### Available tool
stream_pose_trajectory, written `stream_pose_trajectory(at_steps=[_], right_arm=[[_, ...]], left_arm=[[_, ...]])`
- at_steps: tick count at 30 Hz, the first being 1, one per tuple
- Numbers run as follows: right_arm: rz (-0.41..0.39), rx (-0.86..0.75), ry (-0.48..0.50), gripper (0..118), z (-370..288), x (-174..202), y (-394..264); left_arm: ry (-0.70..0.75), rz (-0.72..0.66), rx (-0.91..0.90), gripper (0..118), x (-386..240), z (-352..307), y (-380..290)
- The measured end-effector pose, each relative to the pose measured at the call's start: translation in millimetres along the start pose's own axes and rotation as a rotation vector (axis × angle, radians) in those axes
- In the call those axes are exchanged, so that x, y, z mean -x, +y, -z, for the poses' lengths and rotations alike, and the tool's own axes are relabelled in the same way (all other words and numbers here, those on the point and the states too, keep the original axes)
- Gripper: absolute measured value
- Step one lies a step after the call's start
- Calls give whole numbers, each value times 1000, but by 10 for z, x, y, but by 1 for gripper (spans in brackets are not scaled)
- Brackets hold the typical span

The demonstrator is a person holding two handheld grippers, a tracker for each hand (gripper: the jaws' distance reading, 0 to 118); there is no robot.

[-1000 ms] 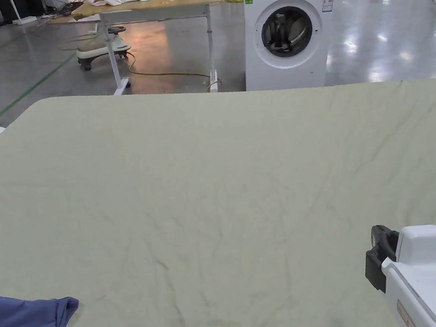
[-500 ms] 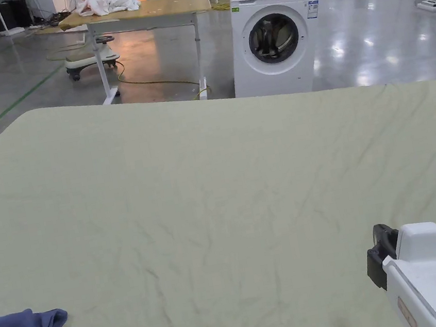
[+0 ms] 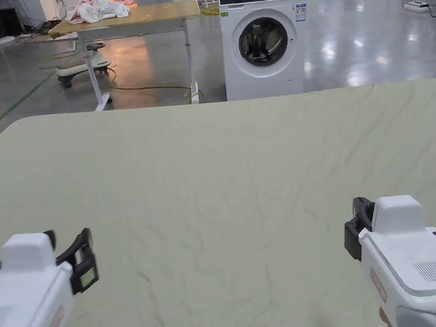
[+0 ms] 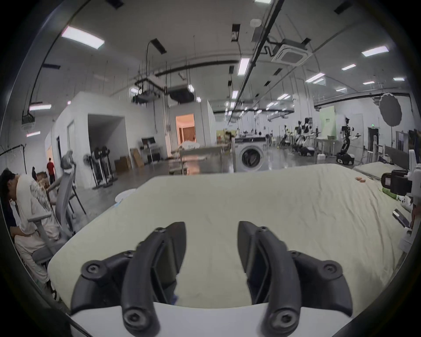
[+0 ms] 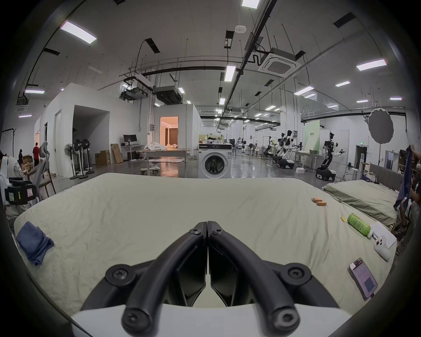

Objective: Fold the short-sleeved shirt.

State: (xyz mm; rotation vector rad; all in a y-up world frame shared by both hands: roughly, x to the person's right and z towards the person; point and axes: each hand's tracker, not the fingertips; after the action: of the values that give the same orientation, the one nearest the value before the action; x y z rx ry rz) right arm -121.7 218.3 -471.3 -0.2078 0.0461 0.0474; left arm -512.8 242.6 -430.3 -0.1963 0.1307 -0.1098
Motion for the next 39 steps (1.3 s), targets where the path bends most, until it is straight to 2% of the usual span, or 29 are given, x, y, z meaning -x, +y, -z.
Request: stream_pose_trajectory(at_steps=[3, 6, 11, 39], right_arm=[[18, -8, -7, 0, 11, 13, -31], [23, -13, -17, 0, 9, 24, -62], [16, -26, -23, 0, 2, 48, -94], [27, -25, -20, 0, -73, 35, -99]], left_arm=[[-3, -25, -42, 15, -247, 62, -55], [-5, -30, -55, 0, -451, 82, -78], [-24, -74, -56, 0, -592, 106, -97], [23, -13, -89, 0, -719, 45, -29]])
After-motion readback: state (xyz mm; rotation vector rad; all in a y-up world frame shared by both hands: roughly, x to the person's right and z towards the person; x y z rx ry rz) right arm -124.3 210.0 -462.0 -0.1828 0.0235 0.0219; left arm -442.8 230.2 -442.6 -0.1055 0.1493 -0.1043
